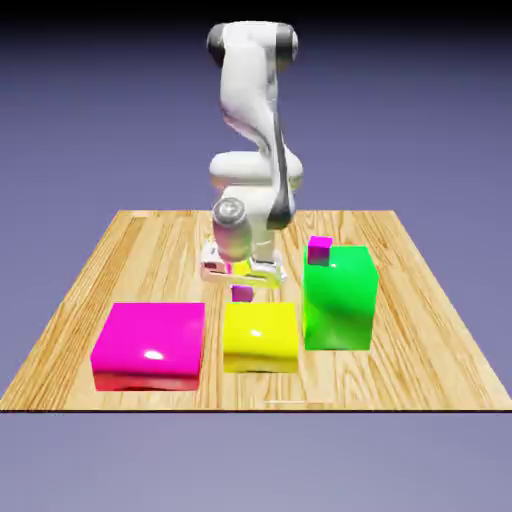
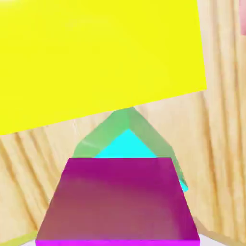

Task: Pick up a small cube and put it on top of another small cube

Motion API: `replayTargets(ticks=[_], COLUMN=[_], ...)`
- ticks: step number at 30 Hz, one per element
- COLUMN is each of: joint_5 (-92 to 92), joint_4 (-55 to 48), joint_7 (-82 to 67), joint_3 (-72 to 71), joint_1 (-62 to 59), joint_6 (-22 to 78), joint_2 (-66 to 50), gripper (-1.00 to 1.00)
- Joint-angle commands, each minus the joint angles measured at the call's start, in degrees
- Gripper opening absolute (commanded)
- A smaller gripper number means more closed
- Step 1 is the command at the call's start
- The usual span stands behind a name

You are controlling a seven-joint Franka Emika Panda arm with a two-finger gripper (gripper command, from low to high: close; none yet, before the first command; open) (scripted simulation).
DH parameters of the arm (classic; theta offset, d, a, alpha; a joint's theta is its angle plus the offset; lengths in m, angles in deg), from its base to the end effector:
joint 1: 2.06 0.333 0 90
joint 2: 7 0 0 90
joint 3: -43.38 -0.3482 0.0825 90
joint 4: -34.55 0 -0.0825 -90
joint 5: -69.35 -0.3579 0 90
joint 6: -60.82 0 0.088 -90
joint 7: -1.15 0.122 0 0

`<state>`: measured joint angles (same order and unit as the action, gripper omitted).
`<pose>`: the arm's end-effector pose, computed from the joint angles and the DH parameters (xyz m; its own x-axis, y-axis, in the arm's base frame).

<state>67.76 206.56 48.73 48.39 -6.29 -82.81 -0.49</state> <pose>0.2451 -0.0385 0.2164 0.4780 -0.8377 -0.2642 -0.7995 -0.5395 0.2641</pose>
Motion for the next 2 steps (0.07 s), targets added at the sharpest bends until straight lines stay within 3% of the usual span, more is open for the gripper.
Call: replayTargets(ticks=[1, 2], joint_5=[0.00, 0.31], joint_4=[0.00, -0.53], joint_7=[0.00, 0.23], joint_3=[0.00, 0.05], joint_1=[0.00, -0.07], joint_6=[0.00, 2.49], joint_2=[0.00, 1.97], gripper=[1.00, 1.00])
